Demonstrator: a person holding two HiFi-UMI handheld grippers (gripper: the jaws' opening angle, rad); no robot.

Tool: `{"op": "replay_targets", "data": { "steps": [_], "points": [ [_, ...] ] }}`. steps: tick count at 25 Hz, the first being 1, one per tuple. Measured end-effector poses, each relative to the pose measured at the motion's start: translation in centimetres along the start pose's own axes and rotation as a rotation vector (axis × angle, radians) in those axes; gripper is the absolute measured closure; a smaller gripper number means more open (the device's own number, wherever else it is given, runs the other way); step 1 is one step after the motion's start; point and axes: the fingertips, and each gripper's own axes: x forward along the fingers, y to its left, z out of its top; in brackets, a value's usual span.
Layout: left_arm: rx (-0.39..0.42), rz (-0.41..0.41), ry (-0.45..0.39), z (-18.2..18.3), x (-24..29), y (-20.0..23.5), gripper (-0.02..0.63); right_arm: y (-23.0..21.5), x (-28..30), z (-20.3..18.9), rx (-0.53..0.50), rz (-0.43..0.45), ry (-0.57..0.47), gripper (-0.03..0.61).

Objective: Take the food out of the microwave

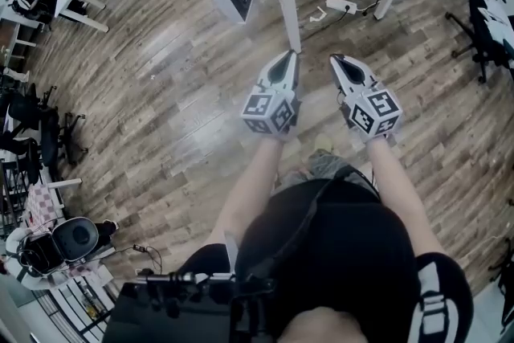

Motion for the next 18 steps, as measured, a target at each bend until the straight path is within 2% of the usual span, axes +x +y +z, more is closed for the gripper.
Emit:
{"op": "replay_targets", "data": {
  "steps": [9,18],
  "points": [
    [-0.021,0.031,-0.004,0.2,5.0,1.4,0.607,-3.6,3.1,1.4,0.023,0.094,0.000,0.577],
    [-0.031,0.043,-0.005,-0.4,9.1,1.5,0.606,-8.5,4.0,1.1,0.066,0.074,0.026,0.577]
  ]
}}
